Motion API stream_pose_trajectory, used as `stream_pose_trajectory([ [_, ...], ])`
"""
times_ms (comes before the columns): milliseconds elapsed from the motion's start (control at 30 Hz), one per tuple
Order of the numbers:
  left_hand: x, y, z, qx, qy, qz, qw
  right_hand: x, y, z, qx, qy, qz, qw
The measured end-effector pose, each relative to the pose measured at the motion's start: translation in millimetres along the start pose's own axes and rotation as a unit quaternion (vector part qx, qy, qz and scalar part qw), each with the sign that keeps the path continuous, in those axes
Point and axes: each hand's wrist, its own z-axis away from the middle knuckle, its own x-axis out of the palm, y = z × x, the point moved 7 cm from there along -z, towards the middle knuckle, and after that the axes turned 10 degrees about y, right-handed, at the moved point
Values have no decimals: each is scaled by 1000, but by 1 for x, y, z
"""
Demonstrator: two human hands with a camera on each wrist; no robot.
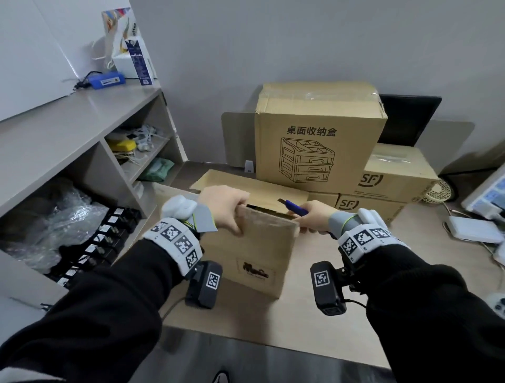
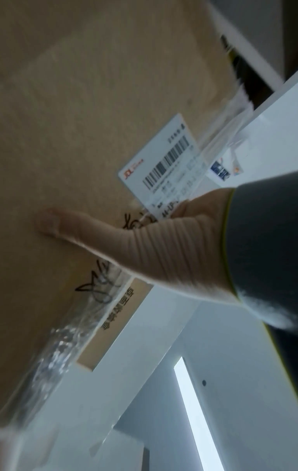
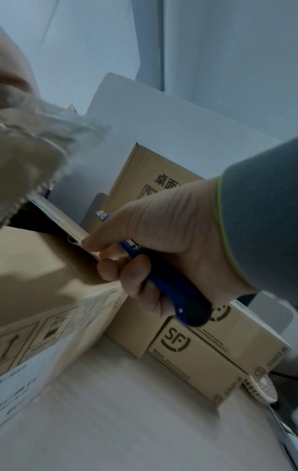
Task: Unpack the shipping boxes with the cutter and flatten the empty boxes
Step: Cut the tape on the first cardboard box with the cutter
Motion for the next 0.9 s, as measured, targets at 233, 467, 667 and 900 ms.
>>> stream_pose_trajectory([
  [233, -2, -33, 33, -101, -133, 35, 985, 30, -37, 2, -84, -10, 43, 995],
  [467, 48, -33, 85, -115, -309, 164, 930, 42, -68, 2, -110, 7, 32, 993],
  [667, 70, -50, 83, -103, -306, 128, 938, 65, -95, -3, -147, 0, 82, 986],
  [900, 86, -55, 63, -104, -317, 105, 937, 90, -109, 1, -175, -38, 118, 977],
])
